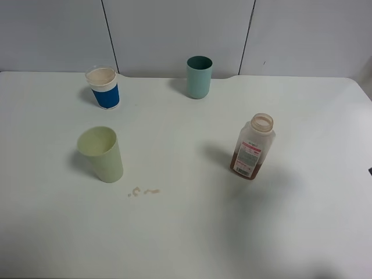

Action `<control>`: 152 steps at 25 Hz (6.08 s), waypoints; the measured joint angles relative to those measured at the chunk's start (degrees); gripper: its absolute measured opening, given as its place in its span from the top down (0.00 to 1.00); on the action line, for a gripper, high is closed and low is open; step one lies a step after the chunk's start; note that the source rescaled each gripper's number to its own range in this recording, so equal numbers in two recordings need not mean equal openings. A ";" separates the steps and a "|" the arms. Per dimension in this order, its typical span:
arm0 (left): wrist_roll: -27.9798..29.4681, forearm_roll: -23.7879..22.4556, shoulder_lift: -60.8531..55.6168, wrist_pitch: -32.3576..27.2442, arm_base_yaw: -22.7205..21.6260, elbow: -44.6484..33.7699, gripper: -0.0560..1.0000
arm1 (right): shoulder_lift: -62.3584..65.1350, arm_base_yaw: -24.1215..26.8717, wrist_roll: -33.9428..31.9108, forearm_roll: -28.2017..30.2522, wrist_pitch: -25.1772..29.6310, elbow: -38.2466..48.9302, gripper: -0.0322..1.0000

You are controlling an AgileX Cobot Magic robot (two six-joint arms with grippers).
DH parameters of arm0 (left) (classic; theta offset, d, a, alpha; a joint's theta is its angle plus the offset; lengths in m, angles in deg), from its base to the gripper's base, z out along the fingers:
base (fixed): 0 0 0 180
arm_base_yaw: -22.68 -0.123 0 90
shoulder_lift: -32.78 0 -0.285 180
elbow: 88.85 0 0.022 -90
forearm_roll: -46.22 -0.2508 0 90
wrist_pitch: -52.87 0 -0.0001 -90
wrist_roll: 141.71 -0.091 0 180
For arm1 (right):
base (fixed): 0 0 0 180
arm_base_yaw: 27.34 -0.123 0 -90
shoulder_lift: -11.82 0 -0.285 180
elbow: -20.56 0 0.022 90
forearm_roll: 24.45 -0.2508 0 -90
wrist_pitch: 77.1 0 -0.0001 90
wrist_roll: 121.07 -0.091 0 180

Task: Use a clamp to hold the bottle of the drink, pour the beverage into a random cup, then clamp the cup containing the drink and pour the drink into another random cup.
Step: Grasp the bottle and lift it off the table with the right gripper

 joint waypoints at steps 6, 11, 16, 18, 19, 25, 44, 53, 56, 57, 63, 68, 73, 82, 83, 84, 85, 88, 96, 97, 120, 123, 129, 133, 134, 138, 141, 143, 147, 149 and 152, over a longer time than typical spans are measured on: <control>0.00 0.00 0.00 0.00 0.00 0.00 0.00 | -3.06 -0.55 3.42 1.21 -1.84 0.00 0.00; 0.00 0.00 0.00 0.00 0.00 0.00 0.00 | -4.19 -0.55 3.49 3.41 -5.88 1.02 0.00; 0.00 0.00 0.00 0.00 0.00 0.00 0.00 | -4.24 -0.55 3.54 5.14 -8.19 3.43 0.00; 0.00 0.00 0.00 0.00 0.00 0.00 0.00 | -4.24 -0.55 3.72 5.19 -9.54 4.68 0.00; 0.00 0.00 0.00 0.00 0.00 0.00 0.00 | -4.24 -0.55 3.72 5.19 -10.54 5.29 0.00; 0.00 0.00 0.00 0.00 0.00 0.00 0.00 | -4.24 -0.55 5.71 5.14 -16.73 10.35 0.00; 0.00 0.00 0.00 0.00 0.00 0.00 0.00 | -10.44 11.65 7.48 4.25 -35.43 13.81 0.00; 0.00 0.00 0.00 0.00 0.00 0.00 0.00 | -20.24 11.35 7.48 -1.88 -43.95 13.81 0.00; 0.00 0.00 0.00 0.00 0.00 0.00 0.00 | -20.53 11.01 7.48 -2.29 -43.02 13.81 0.00; 0.00 0.00 0.00 0.00 0.00 0.00 0.00 | -20.53 11.01 7.54 -2.34 -42.66 13.81 0.00; 0.00 0.00 0.00 0.00 0.00 0.00 0.00 | -24.97 10.90 10.46 -2.74 -43.85 14.46 0.00; 0.00 0.00 0.00 0.00 0.00 0.00 0.00 | -29.44 9.13 11.83 -2.88 -47.07 14.65 0.00; 0.00 0.00 0.00 0.00 0.00 0.00 0.00 | -33.00 8.69 11.83 -3.86 -50.60 14.65 0.00; 0.00 0.00 0.00 0.00 0.00 0.00 0.00 | -35.55 5.82 11.60 -4.64 -53.98 14.65 0.00; 0.00 0.00 0.00 0.00 0.00 0.00 0.00 | -35.55 5.10 11.37 -4.86 -54.03 14.65 0.00; 0.00 0.00 0.00 0.00 0.00 0.00 0.00 | -35.55 4.40 11.32 -4.92 -54.03 14.65 0.00; 0.00 0.00 0.00 0.00 0.00 0.00 0.00 | -35.55 3.90 11.26 -5.04 -54.03 14.65 0.00; 0.00 0.00 0.00 0.00 0.00 0.00 0.00 | -35.55 3.46 11.14 -5.04 -54.03 14.65 0.00; 0.00 0.00 0.00 0.00 0.00 0.00 0.00 | -39.05 3.46 8.63 -6.30 -55.77 14.65 0.00; 0.00 0.00 0.00 0.00 0.00 0.00 0.00 | -39.48 3.46 7.67 -6.30 -56.65 14.65 0.00; 0.00 0.00 0.00 0.00 0.00 0.00 0.00 | -39.92 3.42 -22.26 -1.37 -79.88 21.22 0.00; 0.00 0.00 0.00 0.00 0.00 0.00 0.00 | -39.92 3.42 -22.26 -1.14 -77.79 21.22 0.00; 0.00 0.00 0.00 0.00 0.00 0.00 0.00 | -39.92 3.42 -23.12 4.82 -74.35 21.22 0.00; 0.00 0.00 0.00 0.00 0.00 0.00 0.00 | -39.92 3.42 -23.53 10.38 -73.03 21.22 0.00; 0.00 0.00 0.00 0.00 0.00 0.00 0.00 | -39.92 3.42 -23.60 11.26 -72.90 21.22 0.00; 0.00 0.00 0.00 0.00 0.00 0.00 0.00 | -39.92 3.42 -23.60 13.61 -72.20 20.86 0.00; 0.00 0.00 0.00 0.00 0.00 0.00 0.00 | -39.92 3.42 -23.64 14.61 -71.55 20.67 0.00; 0.00 0.00 0.00 0.00 0.00 0.00 0.00 | -39.92 3.42 -23.64 14.92 -71.42 20.67 0.00; 0.00 0.00 0.00 0.00 0.00 0.00 0.00 | -39.92 3.42 -23.59 15.61 -71.42 20.35 0.00; 0.00 0.00 0.00 0.00 0.00 0.00 0.00 | -39.92 3.42 -22.34 16.24 -71.47 20.20 0.00; 0.00 0.00 0.00 0.00 0.00 0.00 0.00 | -39.92 3.42 -19.21 16.38 -71.47 20.20 0.00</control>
